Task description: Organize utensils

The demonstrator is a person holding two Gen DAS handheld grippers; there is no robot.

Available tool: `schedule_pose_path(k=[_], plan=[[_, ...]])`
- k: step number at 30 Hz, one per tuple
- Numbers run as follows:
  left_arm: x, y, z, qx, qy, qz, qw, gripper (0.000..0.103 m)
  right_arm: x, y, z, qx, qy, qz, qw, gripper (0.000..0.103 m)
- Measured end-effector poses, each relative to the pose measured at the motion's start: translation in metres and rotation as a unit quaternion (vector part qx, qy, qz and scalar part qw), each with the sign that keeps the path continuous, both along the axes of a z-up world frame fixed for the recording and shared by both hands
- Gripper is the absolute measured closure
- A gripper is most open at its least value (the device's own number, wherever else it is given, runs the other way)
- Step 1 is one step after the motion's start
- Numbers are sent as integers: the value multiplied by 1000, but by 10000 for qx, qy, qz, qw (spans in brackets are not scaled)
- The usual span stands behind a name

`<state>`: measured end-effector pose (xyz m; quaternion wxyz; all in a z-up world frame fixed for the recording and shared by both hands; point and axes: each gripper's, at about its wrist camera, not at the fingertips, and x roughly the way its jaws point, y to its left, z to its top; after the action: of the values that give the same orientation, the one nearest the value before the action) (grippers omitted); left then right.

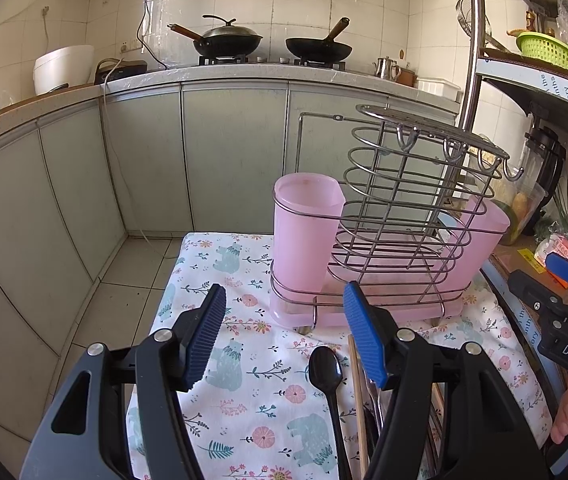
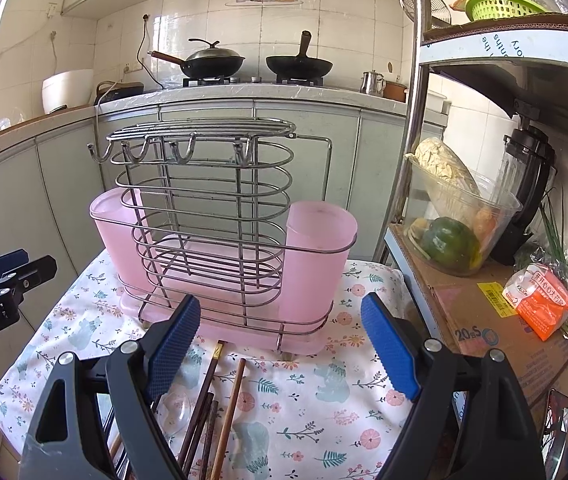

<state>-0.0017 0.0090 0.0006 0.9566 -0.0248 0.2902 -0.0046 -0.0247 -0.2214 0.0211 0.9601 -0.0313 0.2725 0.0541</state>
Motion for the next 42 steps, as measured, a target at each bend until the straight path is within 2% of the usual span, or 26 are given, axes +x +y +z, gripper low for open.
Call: schedule_pose_path(k=[29,37,42], plan=[[0,-1,-3,-22,48,-50,10000,41,1,0,-1,-25,51,28,10000,21],[7,9,-29,-212,616,-280,9975,41,7,-8,-27,-43,686,144,9975,23],[9,14,-53,-342,1012,-500,9930,42,12,-16,-51,90,1150,219,9931,38]])
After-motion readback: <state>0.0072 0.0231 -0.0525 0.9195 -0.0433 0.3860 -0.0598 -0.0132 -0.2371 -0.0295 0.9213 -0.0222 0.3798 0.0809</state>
